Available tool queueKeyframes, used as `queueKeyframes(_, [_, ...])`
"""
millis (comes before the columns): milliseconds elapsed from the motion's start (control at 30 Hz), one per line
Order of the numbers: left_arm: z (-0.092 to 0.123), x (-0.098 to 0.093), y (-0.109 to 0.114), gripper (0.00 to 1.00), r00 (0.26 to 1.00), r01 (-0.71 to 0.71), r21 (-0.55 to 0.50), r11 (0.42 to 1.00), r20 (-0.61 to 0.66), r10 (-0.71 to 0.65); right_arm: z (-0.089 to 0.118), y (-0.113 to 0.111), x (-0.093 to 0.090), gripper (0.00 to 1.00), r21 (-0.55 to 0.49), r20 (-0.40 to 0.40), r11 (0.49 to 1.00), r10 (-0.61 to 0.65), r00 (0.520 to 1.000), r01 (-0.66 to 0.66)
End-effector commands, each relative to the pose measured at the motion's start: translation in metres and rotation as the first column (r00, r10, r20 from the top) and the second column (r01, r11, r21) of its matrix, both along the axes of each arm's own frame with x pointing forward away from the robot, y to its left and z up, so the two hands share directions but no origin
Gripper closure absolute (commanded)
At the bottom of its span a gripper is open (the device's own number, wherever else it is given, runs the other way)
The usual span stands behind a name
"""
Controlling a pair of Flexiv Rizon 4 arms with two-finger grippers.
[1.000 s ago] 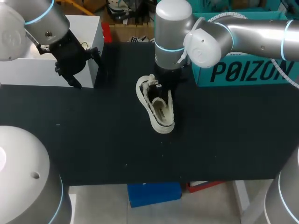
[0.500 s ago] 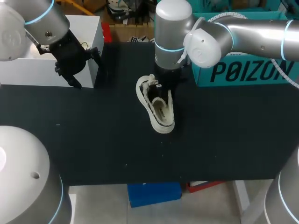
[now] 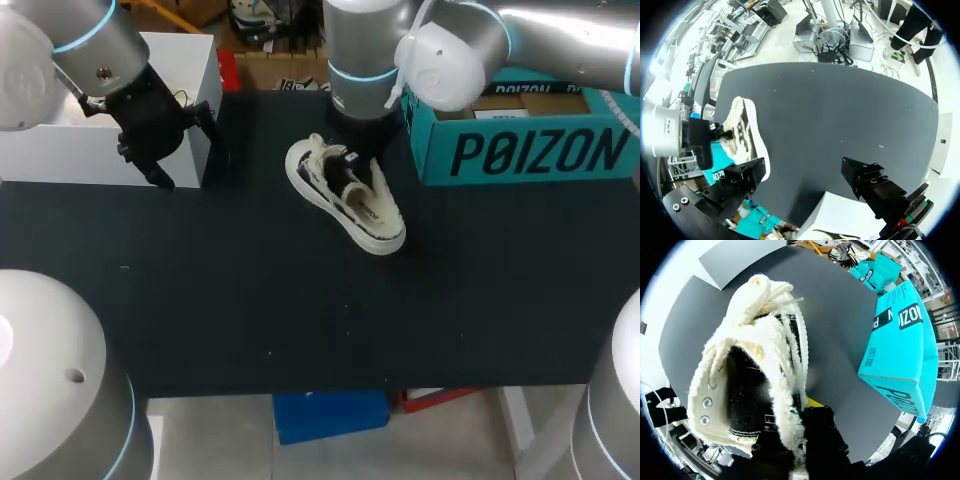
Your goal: Take the shoe out of the shoebox, open the shoe tongue, remove and reinsert the insole, then place the shoe into the shoebox
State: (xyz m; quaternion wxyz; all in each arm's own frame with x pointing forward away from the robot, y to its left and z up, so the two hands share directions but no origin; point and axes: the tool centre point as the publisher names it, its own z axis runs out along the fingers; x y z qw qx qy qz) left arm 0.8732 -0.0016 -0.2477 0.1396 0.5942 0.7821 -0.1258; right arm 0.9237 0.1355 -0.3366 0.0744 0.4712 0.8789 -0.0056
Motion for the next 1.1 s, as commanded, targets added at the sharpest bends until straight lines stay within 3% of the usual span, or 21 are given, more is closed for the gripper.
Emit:
queueKeyframes(33, [0.0, 0.0, 0.0, 0.0, 1.0, 0.0, 0.001, 1.0, 0.002, 0.0, 0.072, -0.015, -0.002, 1.0, -0.017, 0.034, 0.995, 0.098, 0.995, -0.097])
queueKeyframes(300, [0.0, 0.0, 0.0, 0.0, 1.0, 0.0, 0.001, 1.0, 0.002, 0.0, 0.14, -0.028, 0.016, 1.0, -0.092, 0.053, 0.919, 0.39, 0.919, -0.384])
queueKeyframes(533, [0.0, 0.0, 0.0, 0.0, 1.0, 0.0, 0.001, 1.0, 0.002, 0.0, 0.181, -0.053, 0.034, 1.0, -0.143, 0.021, 0.77, 0.63, 0.776, -0.622])
queueKeyframes(667, [0.0, 0.0, 0.0, 0.0, 1.0, 0.0, 0.001, 1.0, 0.002, 0.0, 0.191, -0.074, 0.051, 1.0, -0.165, -0.014, 0.629, 0.769, 0.639, -0.76])
queueKeyframes(900, [0.0, 0.0, 0.0, 0.0, 1.0, 0.0, 0.001, 1.0, 0.002, 0.0, 0.192, -0.101, 0.09, 1.0, -0.108, -0.058, 0.459, 0.883, 0.466, -0.882])
queueKeyframes(1100, [0.0, 0.0, 0.0, 0.0, 1.0, 0.0, 0.001, 1.0, 0.002, 0.0, 0.19, -0.128, 0.118, 1.0, -0.08, -0.096, 0.407, 0.906, 0.413, -0.91])
